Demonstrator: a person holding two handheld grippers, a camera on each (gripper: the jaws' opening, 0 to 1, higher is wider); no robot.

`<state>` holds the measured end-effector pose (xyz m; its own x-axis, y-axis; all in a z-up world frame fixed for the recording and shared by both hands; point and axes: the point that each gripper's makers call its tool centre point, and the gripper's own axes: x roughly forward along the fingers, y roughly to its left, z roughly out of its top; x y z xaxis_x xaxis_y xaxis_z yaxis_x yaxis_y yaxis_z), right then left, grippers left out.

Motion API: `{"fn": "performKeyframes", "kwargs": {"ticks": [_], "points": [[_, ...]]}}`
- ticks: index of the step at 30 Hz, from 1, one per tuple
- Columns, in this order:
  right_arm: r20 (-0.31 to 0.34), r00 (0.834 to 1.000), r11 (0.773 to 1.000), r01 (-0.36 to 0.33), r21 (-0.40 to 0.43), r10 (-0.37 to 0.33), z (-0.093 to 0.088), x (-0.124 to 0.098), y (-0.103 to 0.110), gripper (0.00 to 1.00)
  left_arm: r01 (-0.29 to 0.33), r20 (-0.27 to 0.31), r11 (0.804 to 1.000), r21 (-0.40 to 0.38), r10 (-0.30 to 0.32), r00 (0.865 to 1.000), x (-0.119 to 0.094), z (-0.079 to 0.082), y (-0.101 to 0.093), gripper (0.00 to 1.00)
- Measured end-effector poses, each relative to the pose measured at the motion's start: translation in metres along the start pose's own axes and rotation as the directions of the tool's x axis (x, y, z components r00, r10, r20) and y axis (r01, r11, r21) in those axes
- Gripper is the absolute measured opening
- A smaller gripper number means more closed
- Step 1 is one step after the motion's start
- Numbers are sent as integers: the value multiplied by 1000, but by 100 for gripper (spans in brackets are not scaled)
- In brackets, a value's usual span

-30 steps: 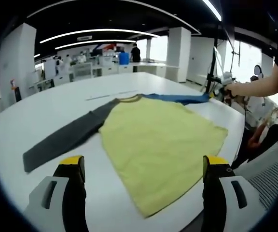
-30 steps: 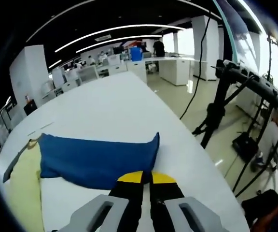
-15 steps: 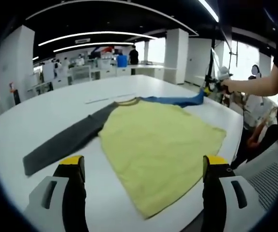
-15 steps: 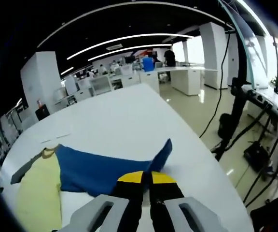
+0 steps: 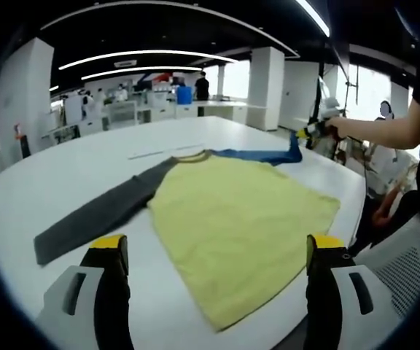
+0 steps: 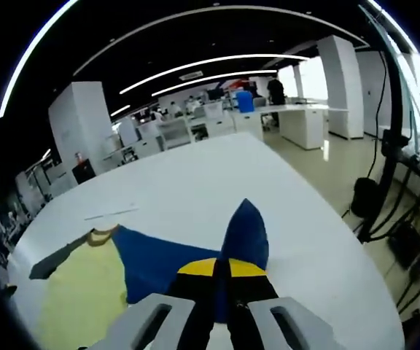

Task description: Fold the garment on the visible template until the final outline fits inside the template.

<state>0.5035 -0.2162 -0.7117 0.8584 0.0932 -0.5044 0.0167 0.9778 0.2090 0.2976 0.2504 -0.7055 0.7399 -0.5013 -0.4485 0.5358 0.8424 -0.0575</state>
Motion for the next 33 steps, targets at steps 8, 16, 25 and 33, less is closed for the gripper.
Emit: {"fn": "performKeyframes", "kwargs": {"ticks": [8,16,25,33], "points": [[-15,998,998,-61,-15,61,-7,9,46,0,3,1,1000,-5,-3,1000,0,0,-2,99],[-26,992,992,-124,-35,124,-9,6,87,0,6,-3,1000,-6,-6,1000,0,-2,-4,99],[-48,980,980,-193,-49,191,-21,7,144,0,8,-3,1000,-7,-8,1000,0,-3,-5,99],[-78,963,962,-265,-64,260,-26,24,167,0,18,-7,1000,-4,-18,1000,0,-4,-9,99]]}}
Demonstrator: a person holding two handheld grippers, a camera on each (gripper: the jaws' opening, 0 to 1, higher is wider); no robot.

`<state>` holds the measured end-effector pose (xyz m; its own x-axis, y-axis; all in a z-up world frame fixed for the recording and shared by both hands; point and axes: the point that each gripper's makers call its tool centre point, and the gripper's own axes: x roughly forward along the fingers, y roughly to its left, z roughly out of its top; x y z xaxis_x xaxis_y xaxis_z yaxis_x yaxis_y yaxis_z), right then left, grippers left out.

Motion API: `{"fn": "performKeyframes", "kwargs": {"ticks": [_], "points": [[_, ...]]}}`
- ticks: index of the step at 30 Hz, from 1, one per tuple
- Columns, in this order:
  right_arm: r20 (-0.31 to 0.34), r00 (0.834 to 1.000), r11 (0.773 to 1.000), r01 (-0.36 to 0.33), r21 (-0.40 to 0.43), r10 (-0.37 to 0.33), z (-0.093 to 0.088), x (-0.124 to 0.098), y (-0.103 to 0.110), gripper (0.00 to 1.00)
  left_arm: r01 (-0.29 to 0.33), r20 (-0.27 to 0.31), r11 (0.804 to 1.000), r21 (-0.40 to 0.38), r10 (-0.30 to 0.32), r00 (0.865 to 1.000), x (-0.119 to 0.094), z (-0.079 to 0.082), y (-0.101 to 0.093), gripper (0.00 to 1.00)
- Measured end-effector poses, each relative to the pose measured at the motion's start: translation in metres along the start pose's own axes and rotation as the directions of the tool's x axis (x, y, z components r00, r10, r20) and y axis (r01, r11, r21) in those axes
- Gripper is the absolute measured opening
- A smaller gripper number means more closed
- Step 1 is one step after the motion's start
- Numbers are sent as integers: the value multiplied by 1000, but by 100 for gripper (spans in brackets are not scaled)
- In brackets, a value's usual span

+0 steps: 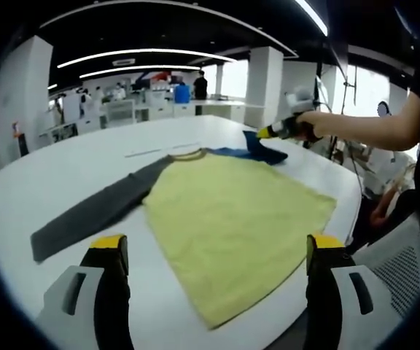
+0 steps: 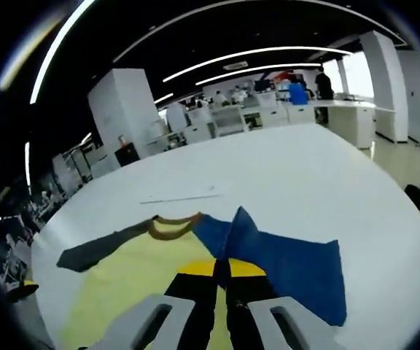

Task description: Fold the garment on the visible template until the final outline fits inside the template.

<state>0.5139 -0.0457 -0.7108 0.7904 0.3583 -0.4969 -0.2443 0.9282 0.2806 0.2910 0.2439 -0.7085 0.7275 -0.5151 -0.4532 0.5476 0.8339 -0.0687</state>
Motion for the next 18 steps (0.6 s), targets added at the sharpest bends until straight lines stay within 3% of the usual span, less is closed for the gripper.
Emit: {"fn": "performKeyframes", "kwargs": {"ticks": [18], "points": [[-35,994,993,-109,-40,107,-6,40,64,0,-9,13,1000,-18,9,1000,-2,-3,4,99]]}}
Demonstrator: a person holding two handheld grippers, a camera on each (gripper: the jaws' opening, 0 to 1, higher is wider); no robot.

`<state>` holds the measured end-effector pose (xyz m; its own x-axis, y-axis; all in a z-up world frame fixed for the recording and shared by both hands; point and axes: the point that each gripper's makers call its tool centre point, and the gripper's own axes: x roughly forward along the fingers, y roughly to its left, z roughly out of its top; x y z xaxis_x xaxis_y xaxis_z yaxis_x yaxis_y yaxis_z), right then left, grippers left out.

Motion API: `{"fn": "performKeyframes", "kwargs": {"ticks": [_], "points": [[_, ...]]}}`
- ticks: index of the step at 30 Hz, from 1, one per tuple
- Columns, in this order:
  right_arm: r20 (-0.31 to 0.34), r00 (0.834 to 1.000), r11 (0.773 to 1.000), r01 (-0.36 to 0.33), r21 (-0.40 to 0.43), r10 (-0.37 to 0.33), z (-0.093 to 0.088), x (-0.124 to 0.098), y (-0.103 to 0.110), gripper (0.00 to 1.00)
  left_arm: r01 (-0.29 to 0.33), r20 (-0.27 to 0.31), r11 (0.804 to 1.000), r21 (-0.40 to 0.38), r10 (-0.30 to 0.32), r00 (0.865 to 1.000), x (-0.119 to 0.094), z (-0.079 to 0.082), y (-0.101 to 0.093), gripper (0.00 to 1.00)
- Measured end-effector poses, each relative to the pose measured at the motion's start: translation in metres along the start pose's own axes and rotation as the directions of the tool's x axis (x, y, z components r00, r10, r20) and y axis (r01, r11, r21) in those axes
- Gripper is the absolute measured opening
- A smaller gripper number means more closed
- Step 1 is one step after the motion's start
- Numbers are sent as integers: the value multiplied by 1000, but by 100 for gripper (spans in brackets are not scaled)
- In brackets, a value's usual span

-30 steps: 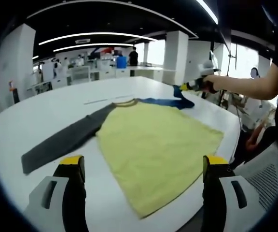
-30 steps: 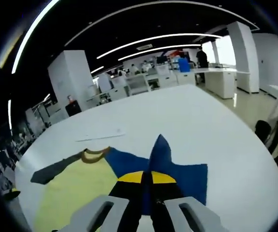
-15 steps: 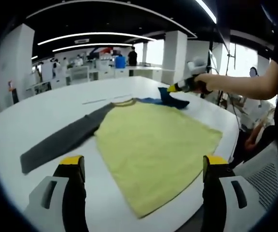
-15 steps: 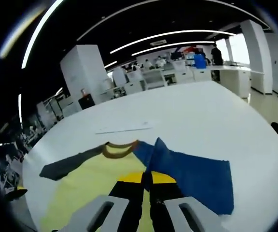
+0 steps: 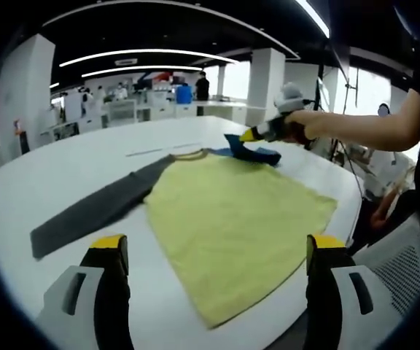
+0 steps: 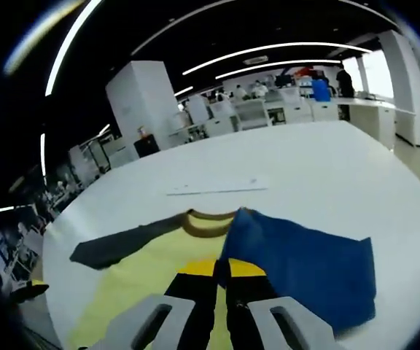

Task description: Fold the garment on the visible template until the final outline fits inside the template.

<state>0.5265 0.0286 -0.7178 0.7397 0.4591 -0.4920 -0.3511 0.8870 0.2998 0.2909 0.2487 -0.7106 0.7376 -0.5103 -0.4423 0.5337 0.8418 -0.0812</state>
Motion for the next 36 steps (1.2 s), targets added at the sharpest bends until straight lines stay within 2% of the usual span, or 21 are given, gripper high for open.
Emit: {"fn": "performKeyframes", "kwargs": {"ticks": [6,25,28,36], "points": [[0,999,999,-42,25,42,2,10,19,0,-7,-5,1000,-7,7,1000,-1,-3,1,99],[-10,992,992,-124,-20,124,11,29,69,0,-14,-7,1000,-13,14,1000,-3,-7,1,99],[-17,985,985,-171,-25,171,12,32,84,0,-14,-3,1000,-15,14,1000,-3,-6,1,99],[-34,977,976,-213,-49,211,12,37,108,0,-15,-2,1000,-15,15,1000,-4,-6,2,99]]}}
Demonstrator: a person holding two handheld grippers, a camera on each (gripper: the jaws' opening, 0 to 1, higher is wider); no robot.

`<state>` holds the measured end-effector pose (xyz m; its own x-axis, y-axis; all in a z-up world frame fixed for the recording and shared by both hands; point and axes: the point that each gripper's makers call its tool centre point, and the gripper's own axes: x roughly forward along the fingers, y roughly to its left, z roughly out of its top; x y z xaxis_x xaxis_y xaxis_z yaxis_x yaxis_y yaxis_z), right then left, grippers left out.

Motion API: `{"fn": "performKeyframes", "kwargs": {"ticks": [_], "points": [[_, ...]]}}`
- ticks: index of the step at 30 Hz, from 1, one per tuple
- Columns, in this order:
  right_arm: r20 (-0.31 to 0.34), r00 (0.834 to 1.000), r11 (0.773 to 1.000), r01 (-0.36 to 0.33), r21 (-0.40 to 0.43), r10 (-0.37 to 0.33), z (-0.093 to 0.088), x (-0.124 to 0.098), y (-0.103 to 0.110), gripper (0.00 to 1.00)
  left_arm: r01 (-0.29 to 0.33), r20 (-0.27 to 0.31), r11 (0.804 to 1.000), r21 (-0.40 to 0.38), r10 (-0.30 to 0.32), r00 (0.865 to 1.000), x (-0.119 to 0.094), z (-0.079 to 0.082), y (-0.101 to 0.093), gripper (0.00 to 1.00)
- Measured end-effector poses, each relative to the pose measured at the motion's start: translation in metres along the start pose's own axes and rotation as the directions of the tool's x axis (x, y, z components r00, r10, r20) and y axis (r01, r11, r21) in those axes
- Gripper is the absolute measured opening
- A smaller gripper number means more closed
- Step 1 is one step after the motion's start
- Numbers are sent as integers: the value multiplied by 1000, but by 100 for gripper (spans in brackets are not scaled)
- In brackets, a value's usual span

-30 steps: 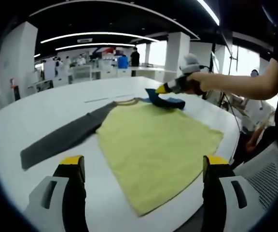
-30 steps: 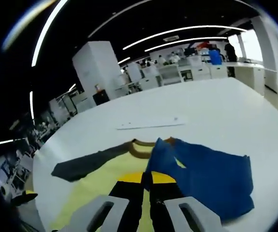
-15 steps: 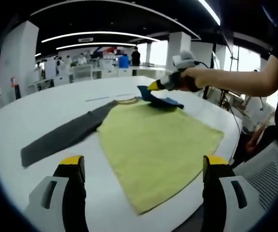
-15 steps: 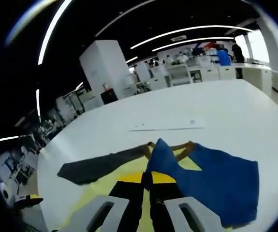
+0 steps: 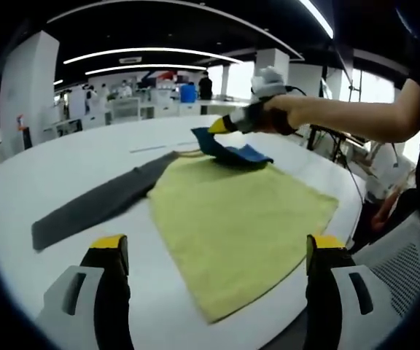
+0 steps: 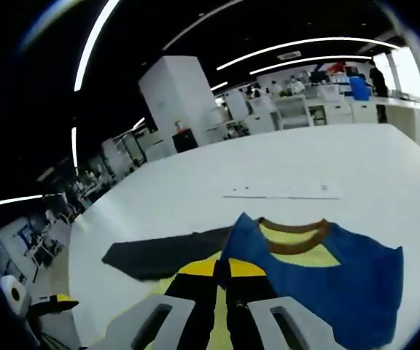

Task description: Fold the garment on the visible template until the final outline fits inside the template.

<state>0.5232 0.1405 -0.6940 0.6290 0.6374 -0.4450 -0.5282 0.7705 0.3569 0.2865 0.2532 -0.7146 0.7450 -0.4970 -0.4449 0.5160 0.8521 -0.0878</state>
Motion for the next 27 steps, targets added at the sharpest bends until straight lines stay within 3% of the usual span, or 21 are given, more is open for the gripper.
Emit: {"fn": "performKeyframes", "kwargs": {"ticks": [20,27], "points": [[-26,995,994,-93,-50,92,1,20,50,0,-8,-3,1000,-5,8,1000,-2,-8,6,98],[-40,992,992,-123,-40,121,-8,27,63,0,-12,-7,1000,-7,12,1000,-3,-10,7,98]]}}
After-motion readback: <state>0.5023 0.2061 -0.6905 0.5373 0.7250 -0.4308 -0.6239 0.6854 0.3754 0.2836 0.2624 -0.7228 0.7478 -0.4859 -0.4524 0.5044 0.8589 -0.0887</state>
